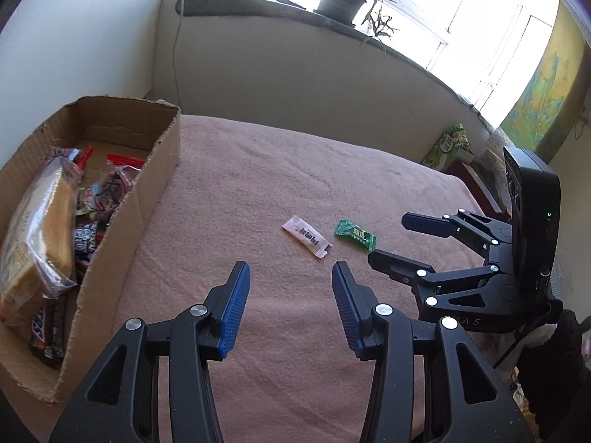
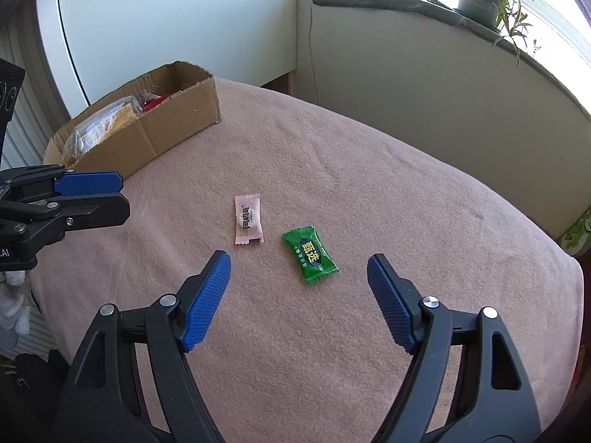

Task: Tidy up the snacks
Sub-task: 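Move both tools over the pink packet and green candy packet, then grasp the pink candy packet with the left gripper while the right gripper grasps the green candy packet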

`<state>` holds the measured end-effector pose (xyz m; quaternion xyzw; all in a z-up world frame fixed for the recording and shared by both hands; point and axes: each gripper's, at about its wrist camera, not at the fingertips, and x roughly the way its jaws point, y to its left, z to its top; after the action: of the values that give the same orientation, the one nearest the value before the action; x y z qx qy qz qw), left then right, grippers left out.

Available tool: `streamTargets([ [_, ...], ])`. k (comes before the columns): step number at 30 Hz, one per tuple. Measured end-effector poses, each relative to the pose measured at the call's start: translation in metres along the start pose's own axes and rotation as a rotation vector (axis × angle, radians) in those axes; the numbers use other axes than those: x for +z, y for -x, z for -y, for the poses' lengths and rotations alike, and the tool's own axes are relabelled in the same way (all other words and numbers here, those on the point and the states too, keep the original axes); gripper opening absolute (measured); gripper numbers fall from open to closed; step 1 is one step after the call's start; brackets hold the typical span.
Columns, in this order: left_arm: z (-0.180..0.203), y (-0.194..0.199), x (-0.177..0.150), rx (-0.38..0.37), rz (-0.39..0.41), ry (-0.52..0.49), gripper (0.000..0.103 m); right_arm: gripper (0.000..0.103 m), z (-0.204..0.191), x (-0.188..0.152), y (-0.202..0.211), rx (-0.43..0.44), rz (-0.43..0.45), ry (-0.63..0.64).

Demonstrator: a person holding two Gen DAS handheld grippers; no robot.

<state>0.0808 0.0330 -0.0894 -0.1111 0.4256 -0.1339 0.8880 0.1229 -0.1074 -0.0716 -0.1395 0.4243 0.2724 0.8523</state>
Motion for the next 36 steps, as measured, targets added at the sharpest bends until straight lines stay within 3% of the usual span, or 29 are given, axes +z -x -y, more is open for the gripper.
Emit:
streamTargets([
  [2, 0.003, -0.013, 0.003, -0.009, -0.026, 0.000, 0.045, 0.065, 0.004, -0.002, -0.007, 0.022, -0.020, 0.001],
  [6, 0.005, -0.033, 0.007, -0.023, -0.070, 0.004, 0.040, 0.061, 0.009, -0.002, -0.022, 0.024, -0.040, 0.015],
  [8, 0.009, -0.040, 0.010, -0.022, -0.080, -0.005, 0.040, 0.051, 0.011, -0.002, -0.028, 0.034, -0.050, 0.014],
  [20, 0.018, -0.069, 0.021, 0.017, -0.130, -0.035, 0.039, 0.050, 0.022, 0.000, -0.041, 0.052, -0.052, -0.001],
  [31, 0.039, -0.092, 0.032, 0.049, -0.146, -0.098, 0.039, 0.028, 0.035, -0.002, -0.037, 0.044, -0.049, -0.022],
  [36, 0.050, -0.097, 0.029, 0.072, -0.142, -0.167, 0.036, 0.026, 0.038, -0.002, -0.037, 0.054, -0.057, -0.017],
])
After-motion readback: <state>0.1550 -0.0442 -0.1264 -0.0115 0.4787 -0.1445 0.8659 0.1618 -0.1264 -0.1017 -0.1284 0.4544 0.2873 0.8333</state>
